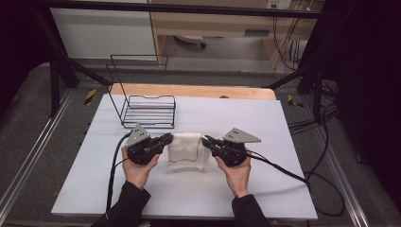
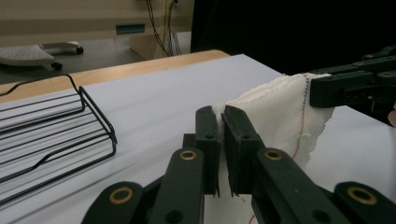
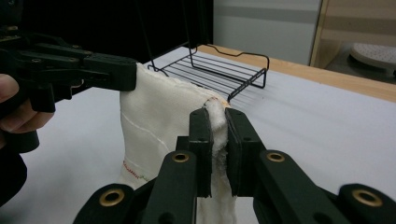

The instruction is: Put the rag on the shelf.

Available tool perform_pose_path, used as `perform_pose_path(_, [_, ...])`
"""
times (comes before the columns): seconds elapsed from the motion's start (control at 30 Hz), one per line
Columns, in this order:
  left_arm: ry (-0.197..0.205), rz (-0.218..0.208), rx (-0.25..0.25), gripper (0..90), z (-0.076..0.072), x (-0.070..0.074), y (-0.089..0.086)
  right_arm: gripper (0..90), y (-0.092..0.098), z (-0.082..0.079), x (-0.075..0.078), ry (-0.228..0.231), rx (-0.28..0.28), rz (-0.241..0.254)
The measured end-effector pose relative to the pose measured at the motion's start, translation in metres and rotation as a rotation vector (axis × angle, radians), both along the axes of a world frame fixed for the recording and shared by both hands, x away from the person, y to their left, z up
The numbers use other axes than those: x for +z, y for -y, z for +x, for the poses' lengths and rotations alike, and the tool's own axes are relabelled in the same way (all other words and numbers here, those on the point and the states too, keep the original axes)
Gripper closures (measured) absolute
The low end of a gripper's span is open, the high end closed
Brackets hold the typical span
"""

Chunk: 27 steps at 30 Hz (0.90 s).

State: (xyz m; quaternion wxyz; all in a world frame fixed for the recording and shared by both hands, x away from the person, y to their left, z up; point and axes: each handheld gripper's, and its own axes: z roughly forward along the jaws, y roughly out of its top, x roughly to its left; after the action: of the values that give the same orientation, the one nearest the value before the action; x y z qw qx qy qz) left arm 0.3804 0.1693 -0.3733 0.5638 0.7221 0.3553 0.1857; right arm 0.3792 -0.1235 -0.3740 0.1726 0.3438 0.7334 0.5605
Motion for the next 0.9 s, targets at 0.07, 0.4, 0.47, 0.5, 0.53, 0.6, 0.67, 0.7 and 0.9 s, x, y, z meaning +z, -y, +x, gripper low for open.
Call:
perform_pose_path(0.07, [0.012,-0.009,0.002,84.4,-0.001,0.003,-0.001,82.0,-0.001,-0.002,0.006,0.024,-0.004,0.004])
perform_pose_path(0.4, [0.074,-0.046,0.021,84.4,-0.007,0.016,-0.004,82.1,-0.004,-0.006,0.017,0.085,-0.015,0.03])
perform_pose_path(0.47, [0.081,-0.053,0.023,84.4,-0.008,0.018,-0.004,82.1,-0.005,-0.006,0.021,0.103,-0.017,0.041])
perform_pose_path(0.5, [0.087,-0.056,0.024,84.4,-0.008,0.019,-0.005,82.1,-0.005,-0.006,0.021,0.103,-0.017,0.041])
perform_pose_path(0.53, [0.092,-0.059,0.025,84.4,-0.008,0.021,-0.005,82.2,-0.005,-0.007,0.022,0.11,-0.018,0.044])
perform_pose_path(0.6, [0.103,-0.064,0.028,84.4,-0.009,0.024,-0.006,82.1,-0.006,-0.007,0.026,0.128,-0.017,0.055])
perform_pose_path(0.67, [0.112,-0.07,0.031,84.4,-0.009,0.027,-0.007,82.1,-0.007,-0.007,0.028,0.134,-0.02,0.06])
perform_pose_path(0.7, [0.117,-0.071,0.034,84.4,-0.01,0.029,-0.007,82.1,-0.008,-0.008,0.03,0.139,-0.021,0.062])
perform_pose_path(0.9, [0.142,-0.088,0.042,84.4,-0.01,0.037,-0.011,82.1,-0.011,-0.008,0.039,0.17,-0.02,0.085])
